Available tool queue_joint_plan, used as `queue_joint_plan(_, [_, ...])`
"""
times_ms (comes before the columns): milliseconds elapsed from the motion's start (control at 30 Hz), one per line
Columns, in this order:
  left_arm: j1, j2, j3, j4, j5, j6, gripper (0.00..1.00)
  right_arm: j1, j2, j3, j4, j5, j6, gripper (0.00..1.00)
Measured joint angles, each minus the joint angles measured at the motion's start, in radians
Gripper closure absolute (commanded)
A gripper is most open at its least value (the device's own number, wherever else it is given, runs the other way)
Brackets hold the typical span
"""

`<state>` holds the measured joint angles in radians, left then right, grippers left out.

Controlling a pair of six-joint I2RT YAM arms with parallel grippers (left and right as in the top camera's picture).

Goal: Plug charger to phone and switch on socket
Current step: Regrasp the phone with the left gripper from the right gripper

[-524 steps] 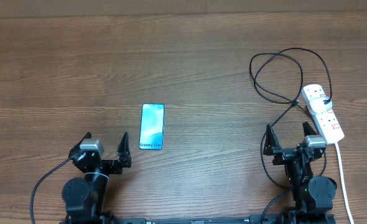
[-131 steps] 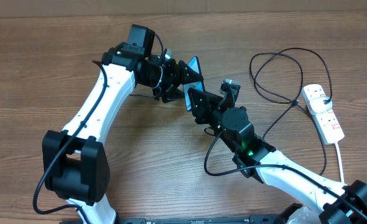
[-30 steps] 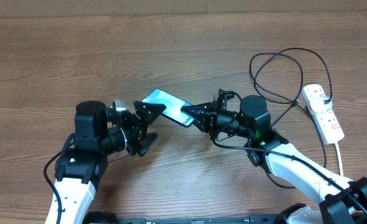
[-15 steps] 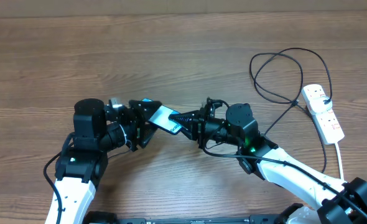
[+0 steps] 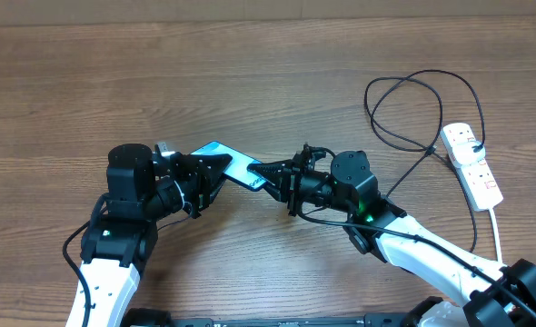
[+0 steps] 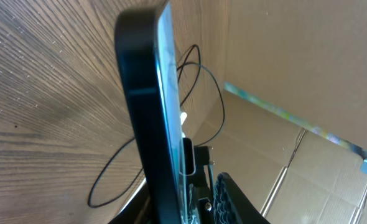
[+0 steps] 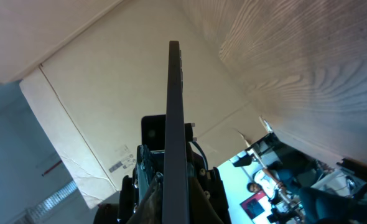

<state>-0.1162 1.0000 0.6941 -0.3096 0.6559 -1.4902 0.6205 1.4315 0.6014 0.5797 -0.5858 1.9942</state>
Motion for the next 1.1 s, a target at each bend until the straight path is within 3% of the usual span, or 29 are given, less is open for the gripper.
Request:
queue_joint_plan(233, [0.0, 0.0, 0.0, 0.002, -0.013, 0.0, 0.77, 0.01, 0.0, 0.0, 0.011, 0.006, 0.028, 0.96])
queue_joint_plan(400, [0.0, 0.0, 0.0, 0.014, -0.017, -0.003, 0.95, 0.014, 0.0, 0.0, 0.075, 0.006, 0.028, 0.96])
queue_joint_plan(733, [0.0, 0.0, 0.0, 0.011, -0.018, -0.023, 0.96, 0.016, 0.001, 0.0, 0.064, 0.003, -0.01, 0.96])
queue_joint_plan(933, [0.0, 0.001, -0.001, 0.003, -0.03, -0.019, 0.95, 0.016, 0.0, 0.002, 0.051, -0.016, -0.011, 0.64])
queue_joint_plan(1100, [0.0, 0.007, -0.003, -0.005, -0.114, 0.079, 0.96, 0.017, -0.002, 0.006, -0.111, -0.005, -0.049, 0.57])
